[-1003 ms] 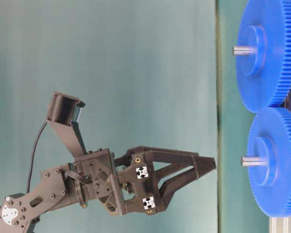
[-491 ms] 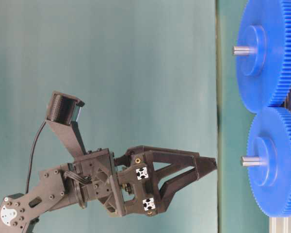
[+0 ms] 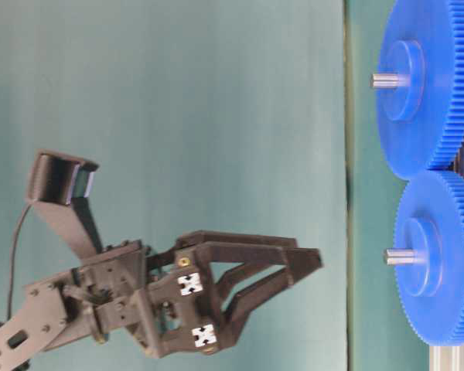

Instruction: Insert the small gear onto the shaft.

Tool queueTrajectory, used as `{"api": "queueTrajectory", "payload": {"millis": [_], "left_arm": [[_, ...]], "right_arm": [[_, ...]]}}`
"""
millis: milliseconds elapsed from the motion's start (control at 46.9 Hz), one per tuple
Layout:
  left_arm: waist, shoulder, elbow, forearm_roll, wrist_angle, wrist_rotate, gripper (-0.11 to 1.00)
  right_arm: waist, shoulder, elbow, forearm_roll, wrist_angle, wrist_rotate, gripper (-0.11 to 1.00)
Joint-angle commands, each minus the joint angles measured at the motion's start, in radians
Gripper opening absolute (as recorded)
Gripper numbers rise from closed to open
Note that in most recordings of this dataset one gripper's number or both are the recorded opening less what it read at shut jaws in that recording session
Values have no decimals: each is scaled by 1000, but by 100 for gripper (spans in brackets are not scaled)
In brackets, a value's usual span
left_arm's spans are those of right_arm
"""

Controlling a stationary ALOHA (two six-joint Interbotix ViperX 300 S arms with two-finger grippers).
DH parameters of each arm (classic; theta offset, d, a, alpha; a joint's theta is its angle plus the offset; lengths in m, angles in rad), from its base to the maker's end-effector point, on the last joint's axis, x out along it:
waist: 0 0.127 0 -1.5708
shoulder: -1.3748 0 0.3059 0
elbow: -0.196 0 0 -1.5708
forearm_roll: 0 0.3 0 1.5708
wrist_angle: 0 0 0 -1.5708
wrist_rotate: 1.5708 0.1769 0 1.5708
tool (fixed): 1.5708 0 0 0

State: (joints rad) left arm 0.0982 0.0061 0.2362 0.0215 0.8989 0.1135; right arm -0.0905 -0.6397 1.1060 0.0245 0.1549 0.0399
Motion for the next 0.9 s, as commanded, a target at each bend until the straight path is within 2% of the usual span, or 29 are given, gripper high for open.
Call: {"api": "queueTrajectory", "payload": {"millis": [0, 875], "left_arm": [[-8, -43, -28, 2, -5, 0, 86], [-14, -58, -28, 2, -8, -2, 86]], "right_arm": [[2, -2, -9, 2, -5, 6, 2], [2, -2, -6, 2, -6, 8, 2]]}}
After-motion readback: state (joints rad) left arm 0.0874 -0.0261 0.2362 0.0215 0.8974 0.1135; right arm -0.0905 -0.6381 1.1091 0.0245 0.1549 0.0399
